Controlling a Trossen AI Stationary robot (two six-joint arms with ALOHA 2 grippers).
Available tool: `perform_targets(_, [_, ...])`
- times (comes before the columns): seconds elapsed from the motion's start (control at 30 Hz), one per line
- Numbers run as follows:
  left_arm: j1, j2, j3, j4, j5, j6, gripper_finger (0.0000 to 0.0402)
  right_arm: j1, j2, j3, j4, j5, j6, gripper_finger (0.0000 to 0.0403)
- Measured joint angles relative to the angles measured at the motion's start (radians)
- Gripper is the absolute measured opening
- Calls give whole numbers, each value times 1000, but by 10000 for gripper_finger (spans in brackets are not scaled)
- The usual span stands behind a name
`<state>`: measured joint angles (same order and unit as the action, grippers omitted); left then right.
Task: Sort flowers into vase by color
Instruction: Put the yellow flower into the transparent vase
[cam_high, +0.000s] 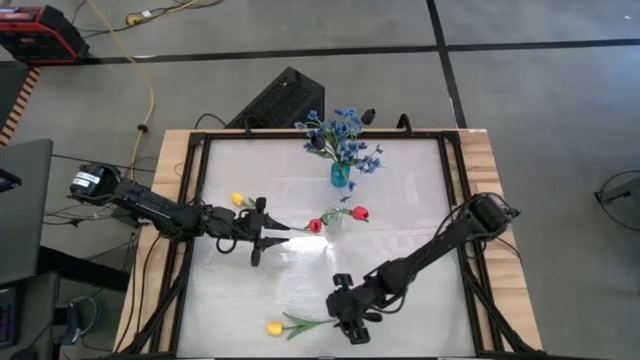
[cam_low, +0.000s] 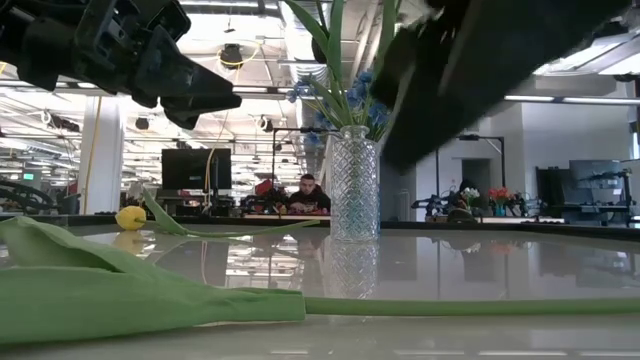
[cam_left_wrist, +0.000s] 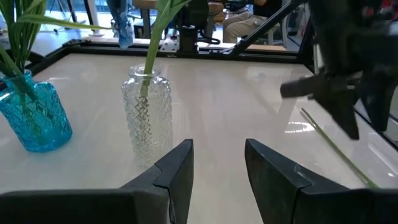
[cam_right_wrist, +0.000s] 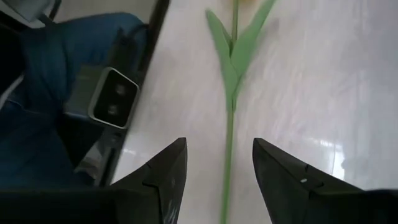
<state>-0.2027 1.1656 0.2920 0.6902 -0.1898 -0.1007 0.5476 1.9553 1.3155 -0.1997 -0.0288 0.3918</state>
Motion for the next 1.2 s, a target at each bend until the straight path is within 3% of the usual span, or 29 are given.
perform_targets(0.33, [0,0,0,21,2,29,132,0,96,0,159,10,-75,207])
perform_targets(0.5, [0,0,2,25,2,40,132,2,96,2,156,137,-95,207])
perform_targets(0.77, [0,-1,6,20,21,28,132,34,176,2,235,147,-22,207])
perform_targets(0.9, [0,-1,7,14,27,16,132,64,209,7,235,219,-19,202])
perform_targets(1.03, [0,-1,7,17,27,9,132,96,248,11,188,335,0,171])
perform_targets(1.2, [0,-1,7,19,26,9,132,114,260,11,176,350,52,88])
